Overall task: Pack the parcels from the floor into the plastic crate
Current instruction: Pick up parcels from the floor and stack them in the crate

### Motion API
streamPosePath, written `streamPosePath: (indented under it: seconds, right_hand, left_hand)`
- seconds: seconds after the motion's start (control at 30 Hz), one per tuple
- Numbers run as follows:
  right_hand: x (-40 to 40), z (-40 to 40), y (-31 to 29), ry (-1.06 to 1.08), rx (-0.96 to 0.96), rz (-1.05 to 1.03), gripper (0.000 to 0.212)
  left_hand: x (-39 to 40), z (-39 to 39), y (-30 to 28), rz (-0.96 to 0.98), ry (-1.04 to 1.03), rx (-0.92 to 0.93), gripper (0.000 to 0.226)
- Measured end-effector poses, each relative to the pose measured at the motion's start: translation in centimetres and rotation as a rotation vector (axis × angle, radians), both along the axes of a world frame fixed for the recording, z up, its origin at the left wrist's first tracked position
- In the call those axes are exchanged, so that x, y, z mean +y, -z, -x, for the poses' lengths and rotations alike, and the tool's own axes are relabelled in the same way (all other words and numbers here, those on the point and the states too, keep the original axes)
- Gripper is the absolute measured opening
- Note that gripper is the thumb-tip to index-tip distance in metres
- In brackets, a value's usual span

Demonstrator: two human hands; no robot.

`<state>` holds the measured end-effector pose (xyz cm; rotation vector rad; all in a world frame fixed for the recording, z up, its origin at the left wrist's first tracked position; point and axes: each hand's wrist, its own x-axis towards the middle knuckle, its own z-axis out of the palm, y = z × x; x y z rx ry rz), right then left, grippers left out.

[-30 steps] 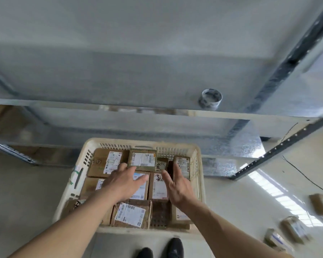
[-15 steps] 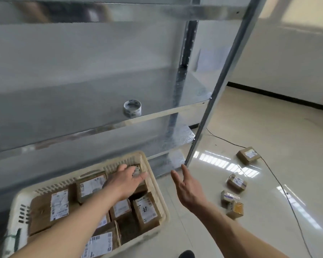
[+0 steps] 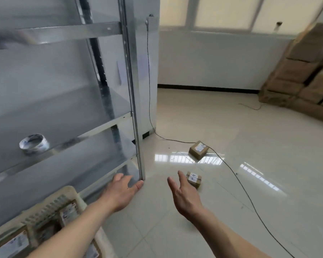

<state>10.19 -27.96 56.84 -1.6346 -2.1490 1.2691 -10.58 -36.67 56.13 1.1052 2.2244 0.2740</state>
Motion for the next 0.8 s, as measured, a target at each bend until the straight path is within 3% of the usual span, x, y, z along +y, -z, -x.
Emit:
streamPosePath:
  seconds: [0.17,0.37,0.8]
  right_hand:
    - [7.8,-7.3,0.3,0.070,-0.009,0.037,0.071]
    - [14.3,-12.9,-0.2,0.118,-0.013,0.045,0.065]
    - [26.8,-15.8,4.5,0.256,-0.080,0.140,0.069]
  left_hand:
    - [7.8,-6.6,-0.6,-0.020,0.018,0.000,0.068]
    - [14.3,-11.5,-0.5,-0.001,0.054,-0.018,0.076]
    - [29.1,-12.9,4.6,0.079,0.112,-0.085,0.074]
